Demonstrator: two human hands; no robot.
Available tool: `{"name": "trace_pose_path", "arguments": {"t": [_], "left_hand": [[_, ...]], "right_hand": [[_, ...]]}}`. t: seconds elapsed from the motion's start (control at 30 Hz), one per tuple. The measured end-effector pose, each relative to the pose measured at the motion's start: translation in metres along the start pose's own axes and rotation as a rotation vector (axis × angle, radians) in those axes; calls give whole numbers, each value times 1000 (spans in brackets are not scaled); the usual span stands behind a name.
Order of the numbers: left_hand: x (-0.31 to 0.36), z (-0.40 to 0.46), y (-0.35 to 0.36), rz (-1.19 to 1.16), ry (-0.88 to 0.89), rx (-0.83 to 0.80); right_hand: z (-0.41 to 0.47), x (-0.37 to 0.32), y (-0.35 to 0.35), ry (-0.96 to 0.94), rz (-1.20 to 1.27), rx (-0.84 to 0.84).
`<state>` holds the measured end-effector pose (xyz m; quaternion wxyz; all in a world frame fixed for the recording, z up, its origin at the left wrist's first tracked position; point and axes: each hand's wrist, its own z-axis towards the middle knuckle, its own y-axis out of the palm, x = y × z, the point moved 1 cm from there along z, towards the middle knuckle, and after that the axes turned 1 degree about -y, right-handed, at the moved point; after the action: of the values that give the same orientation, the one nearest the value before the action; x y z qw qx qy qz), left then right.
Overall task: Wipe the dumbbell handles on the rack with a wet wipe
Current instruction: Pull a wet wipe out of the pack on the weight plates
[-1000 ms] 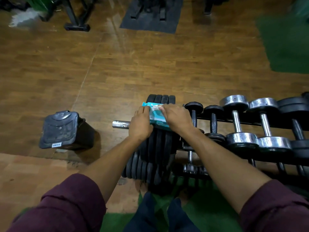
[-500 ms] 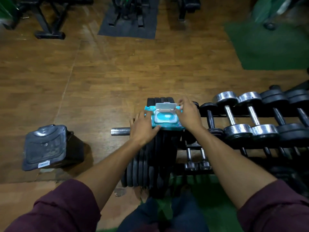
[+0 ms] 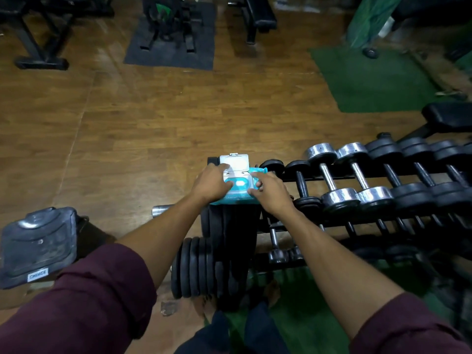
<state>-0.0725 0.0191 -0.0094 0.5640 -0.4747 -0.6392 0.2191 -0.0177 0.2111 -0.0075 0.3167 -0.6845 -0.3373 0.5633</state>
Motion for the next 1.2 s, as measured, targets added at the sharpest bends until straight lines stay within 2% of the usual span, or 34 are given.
{"name": "trace_pose_path", "arguments": {"t": [0.17, 0.37, 0.7, 1.07, 1.2], "left_hand": [[12, -4, 2, 182, 176, 137], [31, 0, 9, 321, 296, 91], [30, 7, 25, 309, 335, 96], [29, 14, 15, 213, 397, 14], [28, 14, 7, 149, 361, -34]], "right_hand": [[0, 2, 0, 13, -86, 12], [2, 4, 2, -3, -125, -12], [4, 6, 1, -22, -128, -25], [8, 6, -5, -79, -187, -59], [9, 6, -9, -78, -198, -73]]}}
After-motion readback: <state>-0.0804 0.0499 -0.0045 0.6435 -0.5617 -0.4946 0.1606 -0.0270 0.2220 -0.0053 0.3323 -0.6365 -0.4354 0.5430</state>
